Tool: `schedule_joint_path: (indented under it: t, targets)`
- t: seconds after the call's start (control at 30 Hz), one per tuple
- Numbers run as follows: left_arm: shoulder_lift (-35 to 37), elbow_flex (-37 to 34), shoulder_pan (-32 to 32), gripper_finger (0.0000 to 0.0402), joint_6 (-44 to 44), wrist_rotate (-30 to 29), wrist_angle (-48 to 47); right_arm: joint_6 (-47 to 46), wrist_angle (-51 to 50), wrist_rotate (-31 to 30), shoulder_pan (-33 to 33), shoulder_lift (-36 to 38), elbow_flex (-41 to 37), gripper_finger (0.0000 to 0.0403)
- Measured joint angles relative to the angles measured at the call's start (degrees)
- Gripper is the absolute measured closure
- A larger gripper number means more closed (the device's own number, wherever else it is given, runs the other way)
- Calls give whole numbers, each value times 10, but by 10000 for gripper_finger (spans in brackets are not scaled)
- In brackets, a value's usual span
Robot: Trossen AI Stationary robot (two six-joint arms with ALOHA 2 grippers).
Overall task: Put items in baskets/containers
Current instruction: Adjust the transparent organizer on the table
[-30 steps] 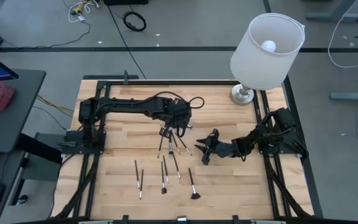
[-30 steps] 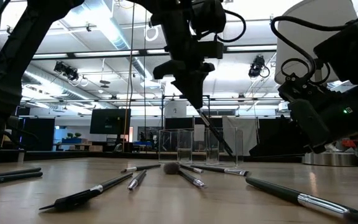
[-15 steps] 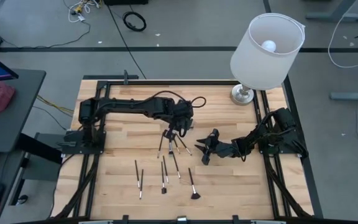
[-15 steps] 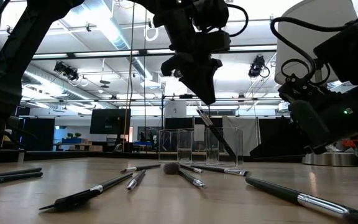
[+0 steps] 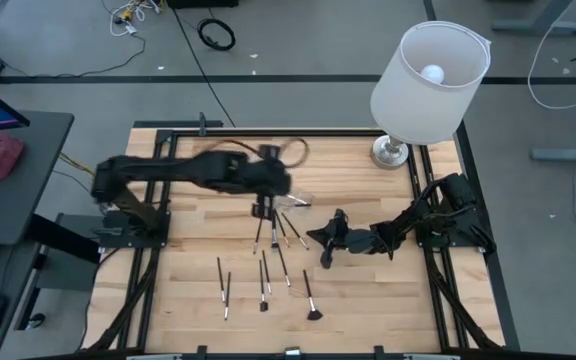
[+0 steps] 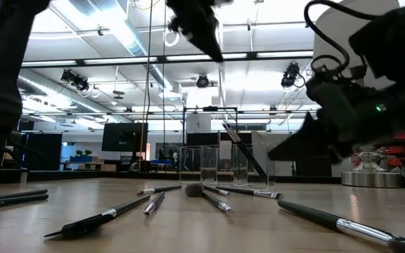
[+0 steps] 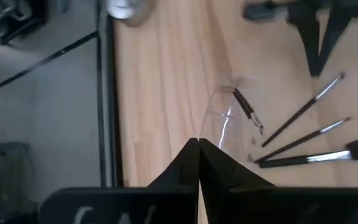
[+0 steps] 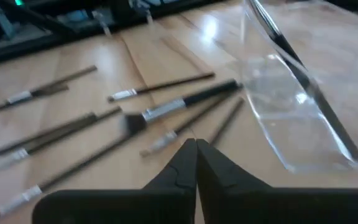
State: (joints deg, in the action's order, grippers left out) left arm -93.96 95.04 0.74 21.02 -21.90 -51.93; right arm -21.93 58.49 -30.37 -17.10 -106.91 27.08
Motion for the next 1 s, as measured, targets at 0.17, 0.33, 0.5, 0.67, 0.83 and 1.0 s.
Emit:
schedule_joint_path:
  t: [0.17,0.33,0.5,0.67,0.83,1.0]
  targets:
    - [104,-4,9,397,-60,4,-50,18,-65,-2,4,0,53,399]
    - [214,-119,9,398,-84,8,9,29,-144,-50,29,0,95,400]
    - [320,-322,9,399,-109,16,137,15,-155,-35,67,0,103,401]
    - [384,-509,9,396,-149,19,318,17,-163,-26,99,0,103,402]
    - [398,-641,9,396,-173,46,472,41,-172,-16,124,0,103,402]
    - [396,-718,9,399,-222,48,548,54,-196,-16,156,0,103,402]
